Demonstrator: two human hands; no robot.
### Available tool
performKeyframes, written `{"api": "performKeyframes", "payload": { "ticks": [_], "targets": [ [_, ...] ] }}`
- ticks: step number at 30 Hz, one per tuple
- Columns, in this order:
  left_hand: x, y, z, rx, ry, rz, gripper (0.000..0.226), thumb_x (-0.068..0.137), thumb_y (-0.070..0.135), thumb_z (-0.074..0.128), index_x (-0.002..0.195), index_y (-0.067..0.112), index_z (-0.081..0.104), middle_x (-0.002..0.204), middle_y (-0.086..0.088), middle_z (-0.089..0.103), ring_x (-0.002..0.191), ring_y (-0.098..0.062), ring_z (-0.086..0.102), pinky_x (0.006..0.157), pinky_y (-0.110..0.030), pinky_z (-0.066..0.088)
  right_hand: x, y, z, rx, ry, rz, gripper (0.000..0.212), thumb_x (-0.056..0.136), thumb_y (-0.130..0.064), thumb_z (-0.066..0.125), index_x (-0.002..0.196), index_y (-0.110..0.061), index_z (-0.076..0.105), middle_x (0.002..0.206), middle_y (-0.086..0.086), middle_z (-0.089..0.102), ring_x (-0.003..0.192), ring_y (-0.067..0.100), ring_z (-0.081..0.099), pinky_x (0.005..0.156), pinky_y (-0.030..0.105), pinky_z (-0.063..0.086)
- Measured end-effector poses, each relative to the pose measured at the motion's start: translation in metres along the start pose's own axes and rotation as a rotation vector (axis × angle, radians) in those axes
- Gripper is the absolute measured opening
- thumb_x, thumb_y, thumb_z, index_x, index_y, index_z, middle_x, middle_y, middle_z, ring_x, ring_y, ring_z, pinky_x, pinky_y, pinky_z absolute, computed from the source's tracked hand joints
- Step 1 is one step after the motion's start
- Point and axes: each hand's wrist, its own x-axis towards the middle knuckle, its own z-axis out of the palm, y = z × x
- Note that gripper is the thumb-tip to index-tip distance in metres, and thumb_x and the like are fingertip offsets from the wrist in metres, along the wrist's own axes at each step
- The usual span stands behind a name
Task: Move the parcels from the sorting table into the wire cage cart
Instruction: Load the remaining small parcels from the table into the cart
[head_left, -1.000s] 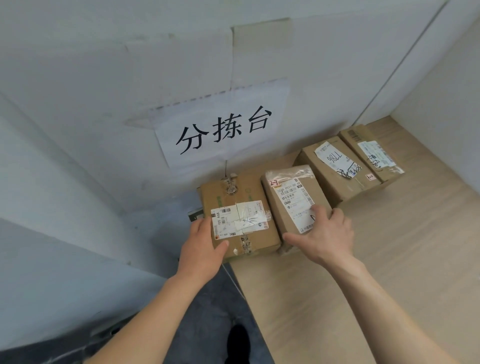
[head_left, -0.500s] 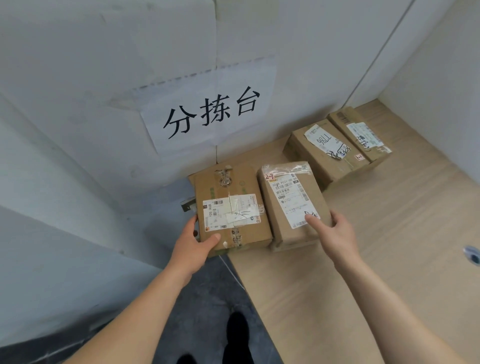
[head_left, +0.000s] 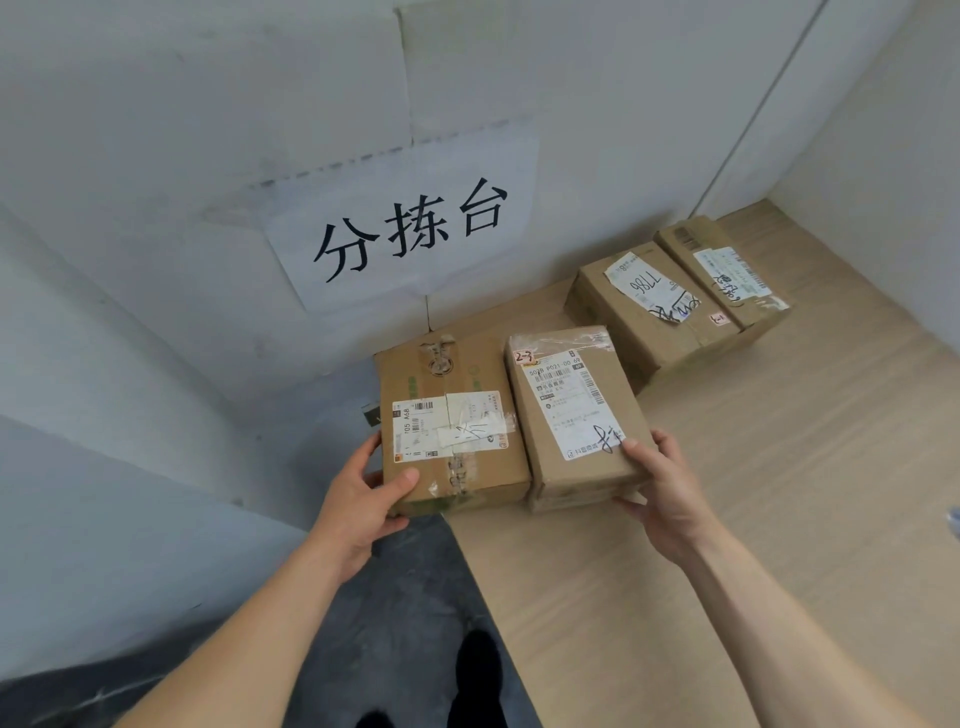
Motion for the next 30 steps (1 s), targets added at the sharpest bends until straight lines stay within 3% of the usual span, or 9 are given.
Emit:
{"api": "performKeyframes", "payload": {
  "ticks": [4,8,16,19,22,25,30],
  "targets": [
    [-0.007,0.001,-0.002,-0.013,-0.007,0.004,0.079,0.070,0.025,0.082,0.136,0.050,0.047,0.107,0.003,0.076,0.097,-0.022,0.074,0.076,-0.042,0.057,-0.002,-0.002,-0.001,0.026,-0.054,-0.003,0.042,0.072,-0.039,0.072,0.113,-0.037,0.060,0.097,-0.015,0.072,0.095,0.012,0.059,0.079,0.038,0.042],
    [-0.016,0.004,-0.004,-0.034,-0.004,0.034,0.071,0.069,0.025,0.083,0.124,0.055,0.051,0.112,0.004,0.074,0.100,-0.021,0.073,0.077,-0.043,0.057,-0.005,-0.003,-0.002,0.061,-0.111,-0.010,0.046,0.068,-0.036,0.072,0.113,-0.038,0.062,0.099,-0.013,0.072,0.097,0.014,0.059,0.081,0.039,0.043],
    [-0.050,0.014,-0.020,-0.051,-0.021,0.121,0.073,0.066,0.026,0.082,0.127,0.051,0.050,0.122,-0.003,0.069,0.108,-0.028,0.069,0.090,-0.053,0.056,-0.035,-0.004,0.000,0.107,-0.196,-0.064,0.055,0.071,-0.023,0.077,0.120,-0.032,0.054,0.119,0.001,0.067,0.107,0.026,0.057,0.100,0.062,0.045],
    [-0.068,0.016,-0.027,-0.057,-0.043,0.177,0.077,0.072,0.023,0.081,0.137,0.045,0.047,0.129,-0.006,0.066,0.111,-0.029,0.068,0.095,-0.057,0.054,-0.058,-0.007,0.003,0.089,-0.175,-0.137,0.054,0.069,-0.030,0.071,0.121,-0.029,0.054,0.113,-0.002,0.070,0.102,0.024,0.059,0.091,0.053,0.050],
    [-0.093,0.015,-0.036,-0.059,-0.031,0.235,0.064,0.081,0.017,0.077,0.130,0.047,0.050,0.128,-0.007,0.065,0.110,-0.027,0.068,0.086,-0.047,0.058,-0.087,-0.012,0.006,0.058,-0.173,-0.210,0.052,0.068,-0.032,0.070,0.118,-0.027,0.057,0.109,0.000,0.070,0.101,0.024,0.059,0.084,0.046,0.049],
    [-0.124,0.012,-0.050,-0.058,-0.025,0.289,0.057,0.084,0.015,0.076,0.121,0.052,0.052,0.125,-0.006,0.067,0.107,-0.026,0.070,0.076,-0.039,0.059,-0.119,-0.013,0.012,0.047,-0.185,-0.284,0.053,0.069,-0.031,0.069,0.121,-0.025,0.058,0.106,0.001,0.070,0.098,0.024,0.059,0.082,0.045,0.049],
    [-0.179,0.006,-0.078,-0.064,0.003,0.391,0.062,0.085,0.011,0.076,0.131,0.046,0.052,0.123,-0.009,0.066,0.107,-0.028,0.069,0.080,-0.045,0.060,-0.176,-0.013,0.021,0.058,-0.180,-0.416,0.064,0.071,-0.031,0.072,0.132,-0.025,0.054,0.108,0.002,0.071,0.094,0.024,0.061,0.081,0.045,0.049]
  ]
}}
